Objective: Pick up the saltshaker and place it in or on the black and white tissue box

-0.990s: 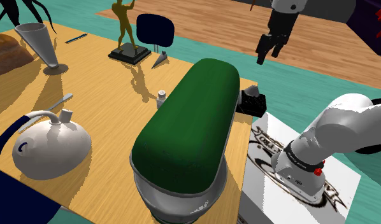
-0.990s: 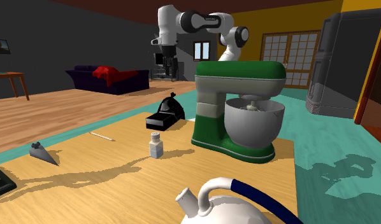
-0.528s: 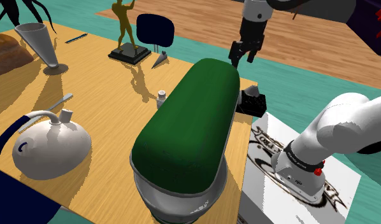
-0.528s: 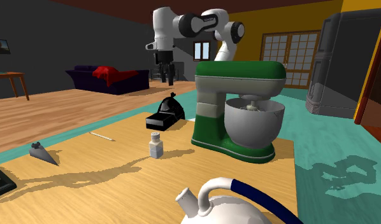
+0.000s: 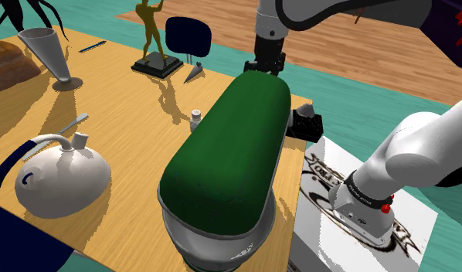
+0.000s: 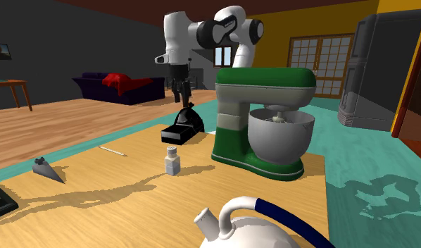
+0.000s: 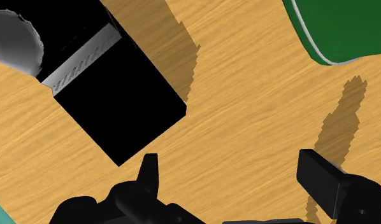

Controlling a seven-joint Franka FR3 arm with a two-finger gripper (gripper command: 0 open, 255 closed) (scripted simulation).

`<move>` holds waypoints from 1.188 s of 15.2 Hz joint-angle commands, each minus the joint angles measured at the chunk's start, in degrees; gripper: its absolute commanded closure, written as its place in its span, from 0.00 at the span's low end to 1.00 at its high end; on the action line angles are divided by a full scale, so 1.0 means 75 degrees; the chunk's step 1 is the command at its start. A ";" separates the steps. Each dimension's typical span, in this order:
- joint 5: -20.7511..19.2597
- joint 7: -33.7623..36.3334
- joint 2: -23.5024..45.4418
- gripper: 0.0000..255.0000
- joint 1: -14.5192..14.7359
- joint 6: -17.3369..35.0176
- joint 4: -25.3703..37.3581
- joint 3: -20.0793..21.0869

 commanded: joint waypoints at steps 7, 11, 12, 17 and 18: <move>-0.0300 0.1030 0.2097 0.00 0.0263 0.0709 0.1479 0.0642; -0.0634 0.1562 0.3204 0.00 0.0472 0.0858 0.2449 0.0852; -0.0728 0.1690 0.3487 0.00 0.0540 0.0872 0.2717 0.0887; -0.1135 0.2179 0.4691 0.00 0.0891 0.0825 0.3963 0.0963; -0.1148 0.2188 0.4722 0.00 0.0894 0.0917 0.3901 0.0956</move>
